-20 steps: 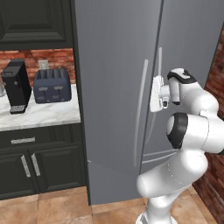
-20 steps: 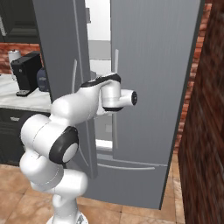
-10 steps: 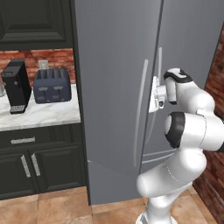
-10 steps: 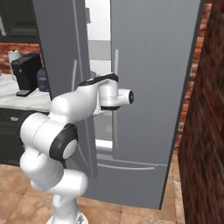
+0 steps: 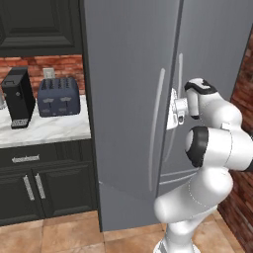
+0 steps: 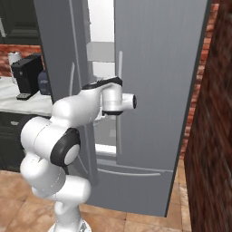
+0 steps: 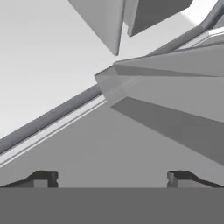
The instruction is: Retrieve the sausage and cheese from the fridge and place them on the cutting board on the counter.
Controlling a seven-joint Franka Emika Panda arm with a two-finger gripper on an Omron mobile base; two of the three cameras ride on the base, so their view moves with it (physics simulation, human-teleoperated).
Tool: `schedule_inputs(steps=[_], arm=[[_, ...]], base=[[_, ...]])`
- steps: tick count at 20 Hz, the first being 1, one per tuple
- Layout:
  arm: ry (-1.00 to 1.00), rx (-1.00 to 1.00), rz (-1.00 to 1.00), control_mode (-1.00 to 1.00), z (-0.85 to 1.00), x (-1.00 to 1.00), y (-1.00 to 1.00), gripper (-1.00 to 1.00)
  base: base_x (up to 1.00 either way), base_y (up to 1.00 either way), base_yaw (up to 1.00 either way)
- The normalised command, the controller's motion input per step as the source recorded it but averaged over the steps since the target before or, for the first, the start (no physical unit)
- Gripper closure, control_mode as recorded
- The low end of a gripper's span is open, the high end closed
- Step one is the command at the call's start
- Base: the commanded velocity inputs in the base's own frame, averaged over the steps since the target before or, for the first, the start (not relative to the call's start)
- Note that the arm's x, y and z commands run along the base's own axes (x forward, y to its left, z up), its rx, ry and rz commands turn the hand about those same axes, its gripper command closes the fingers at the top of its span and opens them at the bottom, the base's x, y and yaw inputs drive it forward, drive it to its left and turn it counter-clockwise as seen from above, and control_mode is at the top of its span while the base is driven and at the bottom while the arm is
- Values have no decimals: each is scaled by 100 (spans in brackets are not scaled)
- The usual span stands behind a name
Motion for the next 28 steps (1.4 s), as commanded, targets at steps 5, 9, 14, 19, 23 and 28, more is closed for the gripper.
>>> schedule_inputs(steps=[5, 9, 14, 19, 23, 28], arm=[[4, 5, 9, -100, 0, -21, 40, -100], [2, 6, 7, -100, 0, -33, 62, -100], [0, 8, 5, -100, 0, -29, 75, -100], [0, 10, 3, -100, 0, -14, 80, -100], [0, 10, 2, -100, 0, -3, 83, -100], [0, 8, 2, -100, 0, 0, 67, -100]], base=[[0, 0, 0], [0, 0, 0], [0, 0, 0], [0, 0, 0], [0, 0, 0], [0, 0, 0]])
